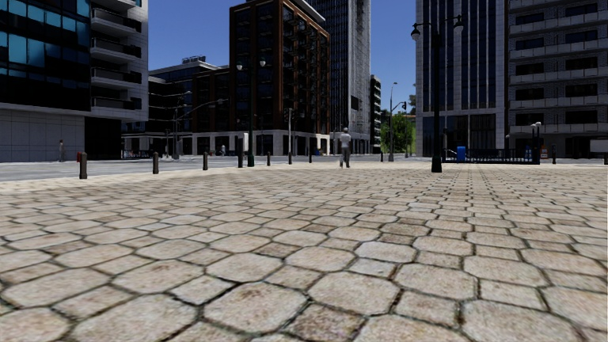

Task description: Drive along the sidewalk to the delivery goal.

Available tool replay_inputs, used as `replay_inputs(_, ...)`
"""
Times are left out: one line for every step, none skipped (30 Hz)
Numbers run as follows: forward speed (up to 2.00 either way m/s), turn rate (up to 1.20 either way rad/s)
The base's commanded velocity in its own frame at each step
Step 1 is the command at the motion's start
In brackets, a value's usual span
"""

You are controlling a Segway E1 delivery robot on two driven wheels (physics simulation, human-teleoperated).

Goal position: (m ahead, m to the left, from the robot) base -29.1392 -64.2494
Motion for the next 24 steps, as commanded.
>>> replay_inputs(0.0,0.0)
replay_inputs(0.0,0.0)
replay_inputs(0.0,0.0)
replay_inputs(0.0,0.0)
replay_inputs(0.0,0.0)
replay_inputs(0.0,0.0)
replay_inputs(0.0,0.0)
replay_inputs(0.0,0.0)
replay_inputs(0.0,0.0)
replay_inputs(0.0,0.0)
replay_inputs(0.0,0.0)
replay_inputs(0.0,0.0)
replay_inputs(0.0,0.0)
replay_inputs(0.0,0.0)
replay_inputs(0.0,0.0)
replay_inputs(0.0,0.0)
replay_inputs(0.0,0.0)
replay_inputs(0.0,0.0)
replay_inputs(0.0,0.0)
replay_inputs(0.0,0.0)
replay_inputs(0.0,0.0)
replay_inputs(0.0,0.0)
replay_inputs(0.0,0.0)
replay_inputs(0.0,0.0)
